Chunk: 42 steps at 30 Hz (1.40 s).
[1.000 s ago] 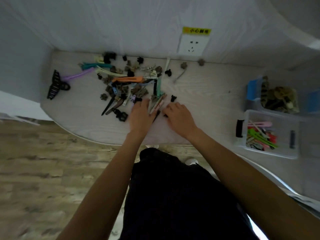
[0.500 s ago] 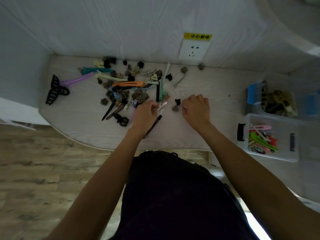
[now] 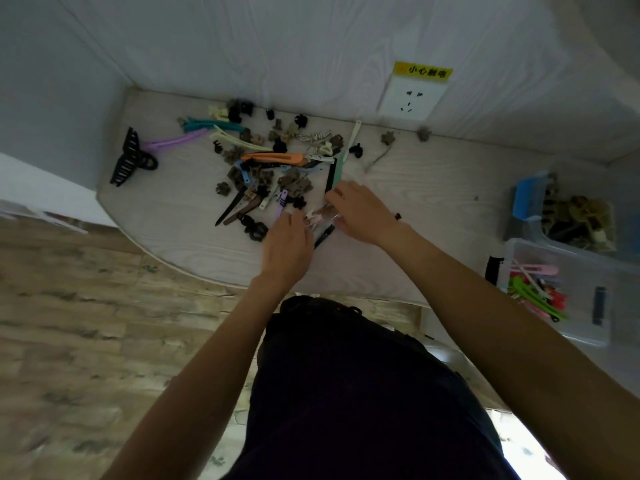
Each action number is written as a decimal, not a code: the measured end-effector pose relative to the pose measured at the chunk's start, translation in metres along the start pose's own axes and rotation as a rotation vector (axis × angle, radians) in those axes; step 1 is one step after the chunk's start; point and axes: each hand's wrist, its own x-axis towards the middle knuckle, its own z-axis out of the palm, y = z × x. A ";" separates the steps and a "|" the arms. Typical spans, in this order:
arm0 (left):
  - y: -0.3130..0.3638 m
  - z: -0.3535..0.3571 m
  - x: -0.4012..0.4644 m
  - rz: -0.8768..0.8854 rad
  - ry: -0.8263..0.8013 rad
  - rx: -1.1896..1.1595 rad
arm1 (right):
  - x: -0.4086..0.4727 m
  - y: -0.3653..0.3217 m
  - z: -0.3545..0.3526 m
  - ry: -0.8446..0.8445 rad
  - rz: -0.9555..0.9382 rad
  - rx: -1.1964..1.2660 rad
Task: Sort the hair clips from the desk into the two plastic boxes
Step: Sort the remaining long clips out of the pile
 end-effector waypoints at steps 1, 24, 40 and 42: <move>0.003 0.001 0.000 -0.021 0.003 0.013 | 0.001 -0.001 0.000 -0.006 -0.002 -0.004; -0.013 -0.027 0.018 0.012 -0.023 -0.200 | -0.021 0.011 -0.003 0.211 0.205 0.096; -0.038 -0.035 0.031 -0.190 -0.071 0.227 | -0.003 -0.002 0.007 0.003 0.174 -0.011; -0.040 -0.033 0.035 -0.168 -0.087 0.197 | -0.007 0.004 0.004 0.063 0.211 0.026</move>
